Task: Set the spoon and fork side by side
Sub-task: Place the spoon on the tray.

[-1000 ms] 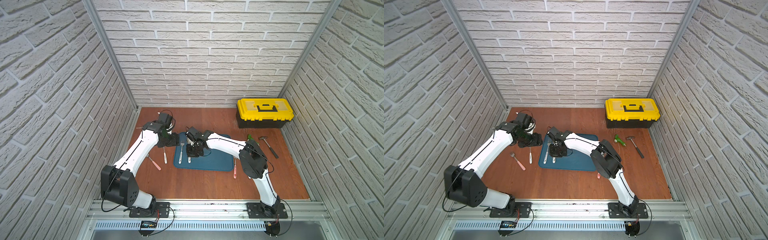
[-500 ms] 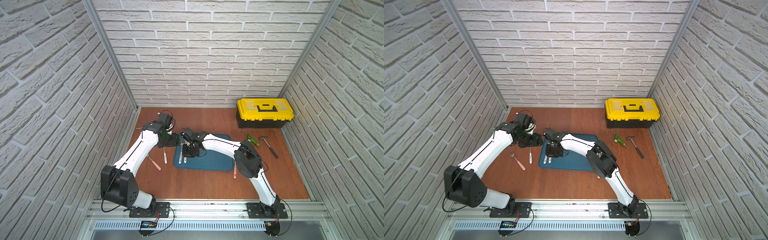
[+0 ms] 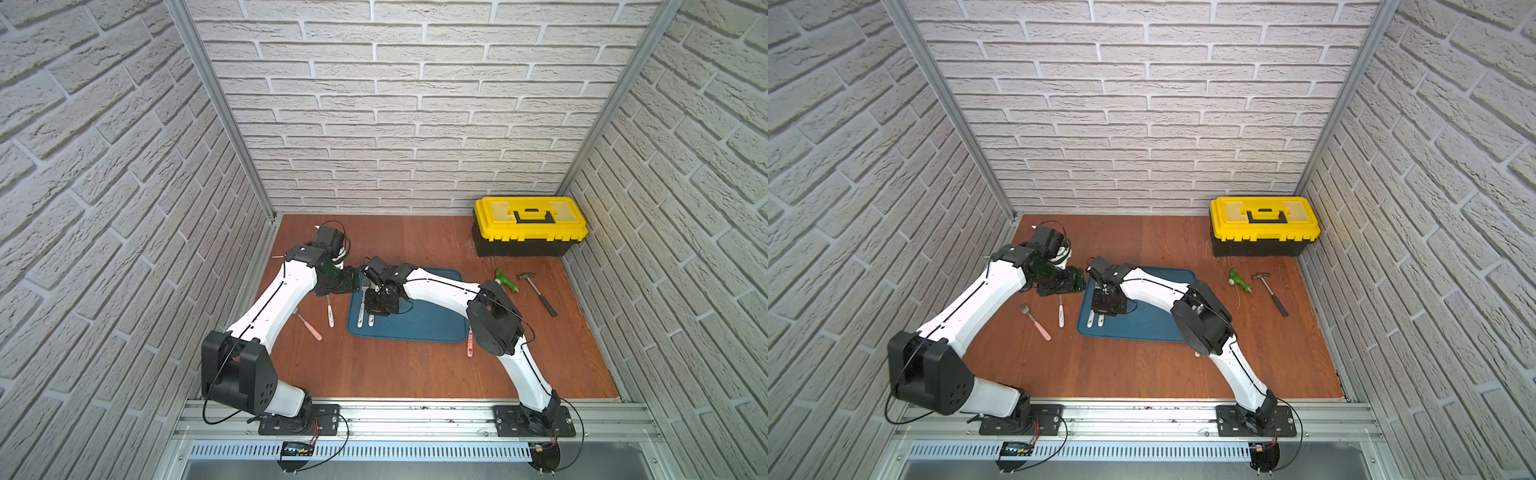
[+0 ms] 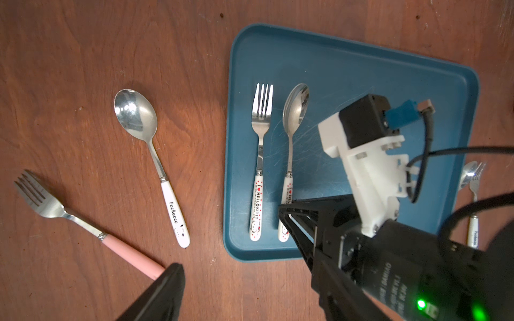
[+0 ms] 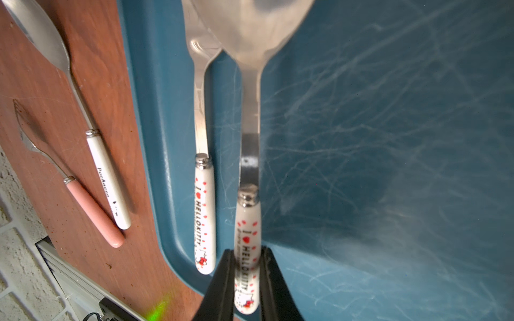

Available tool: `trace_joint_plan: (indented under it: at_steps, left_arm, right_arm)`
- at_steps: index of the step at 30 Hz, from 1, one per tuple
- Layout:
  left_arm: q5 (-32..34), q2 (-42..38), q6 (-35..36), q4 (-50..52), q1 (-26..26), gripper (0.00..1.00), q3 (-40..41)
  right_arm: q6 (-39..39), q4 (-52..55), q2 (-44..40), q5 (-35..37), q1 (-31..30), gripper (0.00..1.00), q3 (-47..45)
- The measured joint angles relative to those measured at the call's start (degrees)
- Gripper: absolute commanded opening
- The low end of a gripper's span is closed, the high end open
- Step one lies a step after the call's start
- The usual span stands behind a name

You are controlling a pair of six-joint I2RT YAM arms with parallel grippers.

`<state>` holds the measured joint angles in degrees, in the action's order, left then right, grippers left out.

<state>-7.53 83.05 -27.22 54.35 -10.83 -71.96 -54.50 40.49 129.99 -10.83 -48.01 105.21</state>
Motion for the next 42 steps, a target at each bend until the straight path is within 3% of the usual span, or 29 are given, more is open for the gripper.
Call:
trace_joint_plan:
  at_steps: [15, 31, 38, 42]
  left_arm:
    - [-0.02, -0.28, 0.0, -0.37, 0.0, 0.8, 0.55]
    - [-0.02, -0.28, -0.04, -0.42, 0.07, 0.82, 0.96]
    - [0.0, -0.28, -0.92, -0.39, 0.07, 0.82, 1.03]
    - [0.09, -0.31, -1.09, -0.46, 0.07, 0.82, 1.53]
  right_arm:
    - [-0.42, -0.28, 0.72, -0.87, 0.02, 0.2, -0.83]
    - [-0.76, -2.45, -0.02, -1.14, 0.0, 0.29, -2.23]
    - [-0.15, -1.44, -3.26, 3.28, 0.0, 0.3, -5.77]
    - [0.98, 0.33, -10.84, 8.72, 0.83, 0.32, -11.91]
